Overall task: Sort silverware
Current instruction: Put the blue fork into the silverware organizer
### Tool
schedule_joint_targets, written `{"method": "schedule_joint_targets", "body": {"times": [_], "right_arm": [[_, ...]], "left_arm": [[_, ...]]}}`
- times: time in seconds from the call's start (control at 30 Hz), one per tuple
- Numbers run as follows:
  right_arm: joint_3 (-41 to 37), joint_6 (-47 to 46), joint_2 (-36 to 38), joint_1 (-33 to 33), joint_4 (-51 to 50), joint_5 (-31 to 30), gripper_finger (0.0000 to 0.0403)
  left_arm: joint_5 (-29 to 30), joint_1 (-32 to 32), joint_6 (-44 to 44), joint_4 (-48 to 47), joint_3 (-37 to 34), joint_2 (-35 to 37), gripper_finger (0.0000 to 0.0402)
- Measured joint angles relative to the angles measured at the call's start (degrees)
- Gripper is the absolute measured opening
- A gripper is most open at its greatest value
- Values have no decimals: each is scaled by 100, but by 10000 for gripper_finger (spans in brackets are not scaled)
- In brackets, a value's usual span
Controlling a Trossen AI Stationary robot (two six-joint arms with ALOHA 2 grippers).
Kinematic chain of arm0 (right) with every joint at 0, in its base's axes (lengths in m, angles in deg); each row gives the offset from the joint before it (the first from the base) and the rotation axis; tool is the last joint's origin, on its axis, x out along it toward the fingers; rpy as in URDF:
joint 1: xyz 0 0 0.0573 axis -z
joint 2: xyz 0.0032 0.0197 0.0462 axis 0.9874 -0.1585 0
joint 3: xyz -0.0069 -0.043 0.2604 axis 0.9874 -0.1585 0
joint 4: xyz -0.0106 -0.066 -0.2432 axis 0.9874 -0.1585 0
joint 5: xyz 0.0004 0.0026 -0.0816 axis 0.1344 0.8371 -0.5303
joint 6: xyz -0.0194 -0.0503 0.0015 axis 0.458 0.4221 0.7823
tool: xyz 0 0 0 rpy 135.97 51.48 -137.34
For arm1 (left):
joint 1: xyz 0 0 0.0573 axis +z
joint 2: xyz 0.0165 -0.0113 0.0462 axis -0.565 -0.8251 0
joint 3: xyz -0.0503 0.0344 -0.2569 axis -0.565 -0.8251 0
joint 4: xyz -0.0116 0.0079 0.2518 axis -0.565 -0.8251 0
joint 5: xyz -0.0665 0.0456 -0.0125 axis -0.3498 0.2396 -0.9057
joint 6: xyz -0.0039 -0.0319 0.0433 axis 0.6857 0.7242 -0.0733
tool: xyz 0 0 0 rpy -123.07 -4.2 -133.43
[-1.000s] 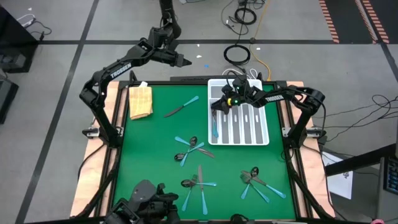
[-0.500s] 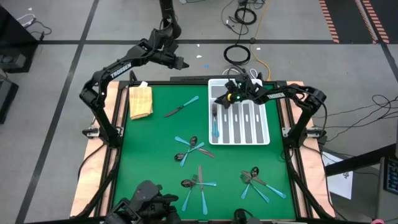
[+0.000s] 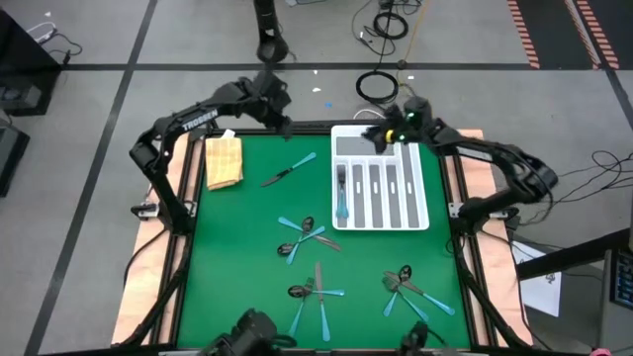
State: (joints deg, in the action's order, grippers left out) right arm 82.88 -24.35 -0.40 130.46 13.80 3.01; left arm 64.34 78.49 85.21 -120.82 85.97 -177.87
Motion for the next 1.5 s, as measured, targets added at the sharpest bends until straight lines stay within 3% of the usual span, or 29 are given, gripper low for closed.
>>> {"method": "schedule_joint_targets", "body": {"times": [0.1,0.2,0.33,0.43,0.6,0.67,0.77,0.87,1.03,1.33,1.5], "right_arm": [[4,399,577,39,37,-306,169],[4,821,1027,41,-58,-670,169],[9,663,1507,30,-675,-764,169],[8,779,1761,-192,-1533,-408,169],[10,825,1959,-1119,-2831,468,169],[17,822,1977,-1741,-3677,438,169],[9,568,1951,-2767,-5098,-77,169],[9,-284,1951,-3740,-5850,-413,169],[9,-2327,1951,-5341,-6159,-927,169],[9,-6499,1868,-8158,-5762,-2424,169],[9,-7765,1285,-9116,-5302,-3019,169]], "left_arm": [[473,-255,-212,234,-341,-53,109],[506,-400,-237,475,-604,-248,109],[82,-580,352,320,-811,-422,109],[-172,-991,431,155,-1152,-319,109],[479,-1981,212,-124,-1420,414,109],[925,-2277,329,-173,-1435,691,109],[1516,-2531,482,-202,-1430,1214,109],[2084,-2543,514,-338,-1424,1709,109],[2745,-2395,519,-582,-1426,2503,109],[2826,-1987,514,-669,-1426,3384,109],[2809,-1849,387,-669,-1426,3514,109]]}}
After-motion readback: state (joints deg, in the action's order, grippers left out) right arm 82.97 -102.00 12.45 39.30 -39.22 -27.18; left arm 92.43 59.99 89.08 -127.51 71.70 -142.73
